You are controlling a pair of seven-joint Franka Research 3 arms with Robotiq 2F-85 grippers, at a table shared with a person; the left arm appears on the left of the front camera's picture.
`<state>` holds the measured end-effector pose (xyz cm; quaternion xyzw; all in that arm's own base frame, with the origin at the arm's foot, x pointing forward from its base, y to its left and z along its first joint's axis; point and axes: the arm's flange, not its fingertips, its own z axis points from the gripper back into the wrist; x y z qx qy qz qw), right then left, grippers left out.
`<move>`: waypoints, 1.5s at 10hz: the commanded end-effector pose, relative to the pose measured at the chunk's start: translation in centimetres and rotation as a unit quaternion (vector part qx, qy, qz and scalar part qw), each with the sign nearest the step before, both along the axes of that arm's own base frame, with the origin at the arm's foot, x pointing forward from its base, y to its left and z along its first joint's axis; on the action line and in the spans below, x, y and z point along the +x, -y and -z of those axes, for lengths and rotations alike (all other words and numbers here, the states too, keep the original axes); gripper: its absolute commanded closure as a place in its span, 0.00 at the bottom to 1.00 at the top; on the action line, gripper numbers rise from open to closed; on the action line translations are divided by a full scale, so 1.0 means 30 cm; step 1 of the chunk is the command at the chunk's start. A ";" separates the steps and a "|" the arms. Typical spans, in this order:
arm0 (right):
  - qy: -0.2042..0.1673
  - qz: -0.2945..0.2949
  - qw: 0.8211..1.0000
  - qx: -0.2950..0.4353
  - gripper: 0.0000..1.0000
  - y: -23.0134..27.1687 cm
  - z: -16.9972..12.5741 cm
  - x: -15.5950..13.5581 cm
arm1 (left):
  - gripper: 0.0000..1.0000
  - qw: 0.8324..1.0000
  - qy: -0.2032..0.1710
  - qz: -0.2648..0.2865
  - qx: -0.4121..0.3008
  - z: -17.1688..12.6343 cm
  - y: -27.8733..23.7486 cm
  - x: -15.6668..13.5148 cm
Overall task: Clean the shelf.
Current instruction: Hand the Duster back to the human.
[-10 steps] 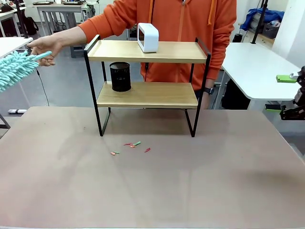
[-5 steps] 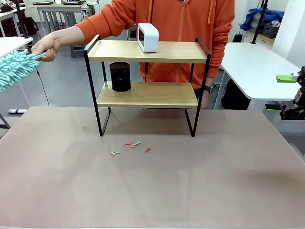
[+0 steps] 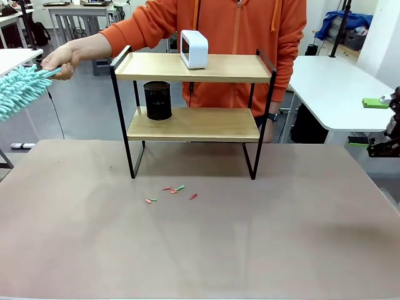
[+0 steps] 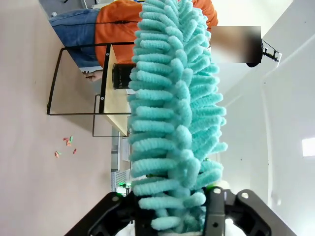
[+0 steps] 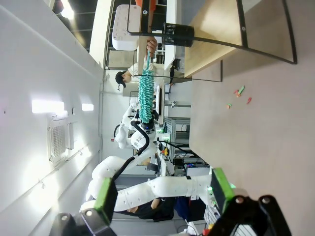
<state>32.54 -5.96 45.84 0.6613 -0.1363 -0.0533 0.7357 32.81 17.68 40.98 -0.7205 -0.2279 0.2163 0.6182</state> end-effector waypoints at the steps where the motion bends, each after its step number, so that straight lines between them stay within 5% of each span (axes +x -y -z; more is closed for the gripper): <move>1: -0.001 -0.001 1.000 0.004 0.00 0.000 -0.013 -0.002 | 0.20 1.000 -0.012 0.021 -0.009 0.010 0.000 -0.004; 2: -0.001 -0.001 1.000 0.004 0.00 0.000 -0.013 -0.002 | 0.00 0.999 -0.026 0.031 -0.016 0.038 0.018 -0.004; 8: -0.001 -0.001 1.000 0.004 0.00 0.000 -0.013 -0.002 | 0.00 0.978 -0.102 0.164 0.081 0.298 0.339 -0.079; 11: -0.001 -0.001 1.000 0.004 0.00 0.000 -0.013 -0.002 | 0.00 0.975 -0.106 0.156 0.114 0.322 0.433 -0.120; 12: -0.001 -0.001 1.000 0.004 0.00 0.000 -0.013 -0.002 | 0.00 0.974 -0.110 0.175 0.088 0.328 0.278 0.081; 15: -0.001 -0.001 1.000 0.004 0.00 0.000 -0.013 -0.002 | 0.00 0.974 -0.110 0.175 0.088 0.328 0.278 0.081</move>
